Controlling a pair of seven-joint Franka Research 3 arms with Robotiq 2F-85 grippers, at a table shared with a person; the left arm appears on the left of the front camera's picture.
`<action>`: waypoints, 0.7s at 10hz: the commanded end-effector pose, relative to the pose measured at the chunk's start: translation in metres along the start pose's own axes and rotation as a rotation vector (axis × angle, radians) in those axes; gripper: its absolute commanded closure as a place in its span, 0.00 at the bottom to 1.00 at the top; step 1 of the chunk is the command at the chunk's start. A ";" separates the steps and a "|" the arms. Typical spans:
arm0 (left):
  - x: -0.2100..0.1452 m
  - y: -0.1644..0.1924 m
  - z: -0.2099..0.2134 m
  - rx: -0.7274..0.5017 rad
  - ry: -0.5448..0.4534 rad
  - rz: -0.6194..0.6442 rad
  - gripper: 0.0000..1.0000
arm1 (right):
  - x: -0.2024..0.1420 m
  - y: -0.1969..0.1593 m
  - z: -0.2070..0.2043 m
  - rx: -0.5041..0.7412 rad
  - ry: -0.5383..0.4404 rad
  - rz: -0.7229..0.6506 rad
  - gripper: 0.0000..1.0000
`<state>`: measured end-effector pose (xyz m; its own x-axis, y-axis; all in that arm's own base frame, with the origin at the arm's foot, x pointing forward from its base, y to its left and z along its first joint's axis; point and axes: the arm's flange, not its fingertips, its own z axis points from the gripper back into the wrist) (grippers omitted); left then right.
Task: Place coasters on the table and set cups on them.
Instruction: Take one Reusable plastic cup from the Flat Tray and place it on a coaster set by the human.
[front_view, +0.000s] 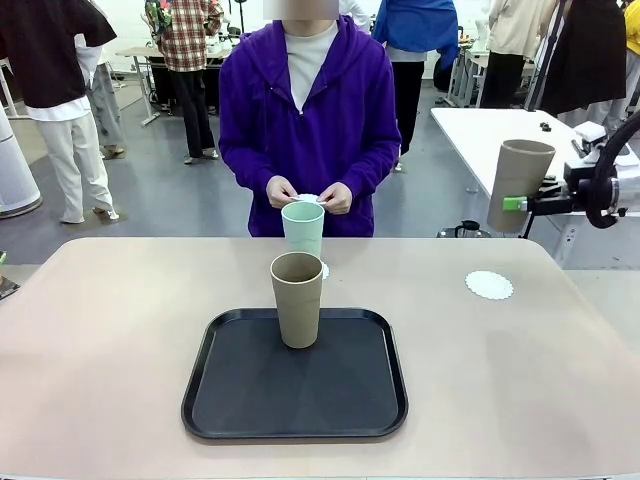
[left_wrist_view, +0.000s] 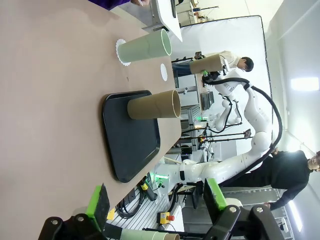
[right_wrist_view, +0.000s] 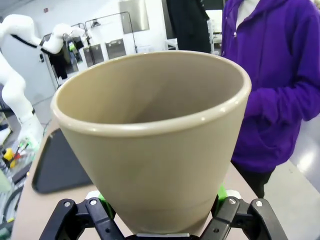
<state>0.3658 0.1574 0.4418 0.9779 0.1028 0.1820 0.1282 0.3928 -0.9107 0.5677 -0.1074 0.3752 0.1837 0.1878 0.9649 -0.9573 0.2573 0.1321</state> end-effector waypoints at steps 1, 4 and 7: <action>0.000 -0.001 0.002 -0.012 -0.003 -0.010 0.00 | -0.019 -0.021 0.001 0.004 0.063 0.055 0.18; 0.000 -0.001 0.002 -0.012 -0.003 -0.010 0.00 | -0.052 -0.032 -0.005 0.071 0.104 0.078 0.18; 0.000 -0.001 0.002 -0.012 -0.003 -0.010 0.00 | -0.076 -0.043 -0.011 0.143 0.081 0.036 0.18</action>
<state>0.3658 0.1574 0.4418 0.9779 0.1027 0.1820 0.1282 0.3929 -0.9106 0.5884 -0.1168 0.2928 0.1583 0.2779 0.9475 -0.9813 0.1504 0.1198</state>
